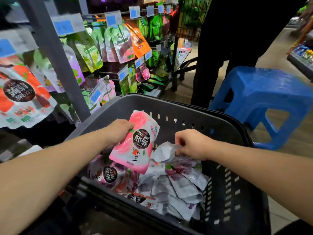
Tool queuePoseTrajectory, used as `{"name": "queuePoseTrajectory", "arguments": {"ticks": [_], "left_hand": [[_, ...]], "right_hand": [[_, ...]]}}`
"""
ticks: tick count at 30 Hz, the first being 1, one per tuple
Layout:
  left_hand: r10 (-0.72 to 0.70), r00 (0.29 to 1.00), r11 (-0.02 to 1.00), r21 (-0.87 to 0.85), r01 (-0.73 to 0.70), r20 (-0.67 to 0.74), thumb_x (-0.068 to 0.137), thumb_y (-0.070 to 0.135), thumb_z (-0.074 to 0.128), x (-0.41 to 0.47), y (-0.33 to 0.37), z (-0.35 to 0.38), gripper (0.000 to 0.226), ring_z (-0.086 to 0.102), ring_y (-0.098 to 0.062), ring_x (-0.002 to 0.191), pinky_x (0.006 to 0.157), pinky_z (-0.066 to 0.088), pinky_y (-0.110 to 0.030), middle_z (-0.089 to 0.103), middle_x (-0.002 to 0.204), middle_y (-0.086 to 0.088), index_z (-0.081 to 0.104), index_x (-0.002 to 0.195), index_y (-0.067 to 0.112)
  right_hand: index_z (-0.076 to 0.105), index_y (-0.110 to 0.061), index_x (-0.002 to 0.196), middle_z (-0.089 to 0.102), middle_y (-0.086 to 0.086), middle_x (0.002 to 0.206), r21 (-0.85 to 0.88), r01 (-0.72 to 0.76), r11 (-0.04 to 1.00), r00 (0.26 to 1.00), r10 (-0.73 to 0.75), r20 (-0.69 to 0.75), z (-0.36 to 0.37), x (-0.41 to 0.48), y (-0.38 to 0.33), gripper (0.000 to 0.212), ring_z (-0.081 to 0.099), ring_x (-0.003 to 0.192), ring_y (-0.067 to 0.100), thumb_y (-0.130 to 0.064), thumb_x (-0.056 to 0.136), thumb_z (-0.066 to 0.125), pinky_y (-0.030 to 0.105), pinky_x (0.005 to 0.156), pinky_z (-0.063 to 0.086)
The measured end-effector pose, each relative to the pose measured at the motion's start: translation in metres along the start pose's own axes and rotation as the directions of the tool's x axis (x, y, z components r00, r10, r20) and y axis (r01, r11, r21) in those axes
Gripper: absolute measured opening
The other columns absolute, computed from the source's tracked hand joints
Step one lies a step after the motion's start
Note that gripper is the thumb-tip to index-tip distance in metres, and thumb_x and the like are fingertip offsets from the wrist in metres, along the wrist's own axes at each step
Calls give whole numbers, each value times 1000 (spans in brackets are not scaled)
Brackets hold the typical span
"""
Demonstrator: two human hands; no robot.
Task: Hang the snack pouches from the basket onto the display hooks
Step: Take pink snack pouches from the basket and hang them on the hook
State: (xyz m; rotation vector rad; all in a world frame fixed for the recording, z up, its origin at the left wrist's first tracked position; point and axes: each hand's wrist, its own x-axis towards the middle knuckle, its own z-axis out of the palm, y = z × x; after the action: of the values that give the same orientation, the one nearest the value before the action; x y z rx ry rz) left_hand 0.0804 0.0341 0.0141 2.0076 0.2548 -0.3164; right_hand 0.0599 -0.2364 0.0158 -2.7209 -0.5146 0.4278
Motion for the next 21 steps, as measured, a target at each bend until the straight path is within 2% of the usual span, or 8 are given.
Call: {"name": "queuePoseTrajectory", "arguments": {"ticks": [3,6,9,12,13,15,17,21], "left_hand": [[-24,1000,999,-45,23,-13,98,23,54,1,1,0,23,60,-27,61,56,46,-30,64,78,-20,64,87,5],[-79,991,973,-211,100,105,92,48,67,2,0,-1,47,74,-39,86,78,60,-47,76,96,-19,72,104,3],[-61,993,952,-293,89,102,88,39,76,1,4,4,41,76,-36,85,73,62,-47,77,97,-18,69,114,8],[-93,996,932,-352,85,-6,88,27,75,1,6,10,29,76,-35,76,66,62,-45,77,90,-18,70,107,5],[-93,994,930,-361,69,-49,87,25,74,2,6,11,25,75,-34,73,66,62,-47,77,89,-19,70,102,5],[-65,979,939,-343,-5,-193,81,27,72,3,5,11,23,71,-31,69,69,60,-51,75,86,-16,67,91,7],[-5,942,958,-271,-92,-336,75,36,71,6,6,7,29,72,-29,76,75,61,-54,75,90,-11,63,90,13],[135,904,984,-49,-169,-407,80,38,68,5,14,0,33,66,-29,84,74,54,-43,67,99,-9,54,104,21]], "right_hand": [[68,-24,84,68,-6,88,48,6,999,1000,-7,18,4,1,0,17,62,82,13,-25,79,84,28,73,52],[68,-28,83,67,-10,87,38,11,999,999,-13,48,8,3,-2,17,63,84,11,-24,78,84,32,79,56],[69,-24,99,71,-7,88,98,12,995,998,-18,65,10,1,-6,23,67,82,12,-21,80,82,33,76,57],[50,-22,143,73,-4,91,175,-21,984,997,8,78,10,0,-8,66,66,76,7,-21,85,80,20,65,50],[45,-19,149,73,-4,90,188,-46,981,996,31,81,9,1,-8,71,66,73,8,-21,87,79,19,63,50],[60,-13,134,72,0,79,242,-102,965,991,78,108,6,5,-5,46,67,64,16,-17,91,75,34,61,60],[72,-12,98,68,6,68,305,-162,938,982,123,144,0,6,-3,4,63,56,23,-12,94,71,44,63,60],[70,-15,84,66,10,76,412,-180,893,982,135,136,-12,7,-3,12,63,60,22,-15,96,68,36,60,58]]}}
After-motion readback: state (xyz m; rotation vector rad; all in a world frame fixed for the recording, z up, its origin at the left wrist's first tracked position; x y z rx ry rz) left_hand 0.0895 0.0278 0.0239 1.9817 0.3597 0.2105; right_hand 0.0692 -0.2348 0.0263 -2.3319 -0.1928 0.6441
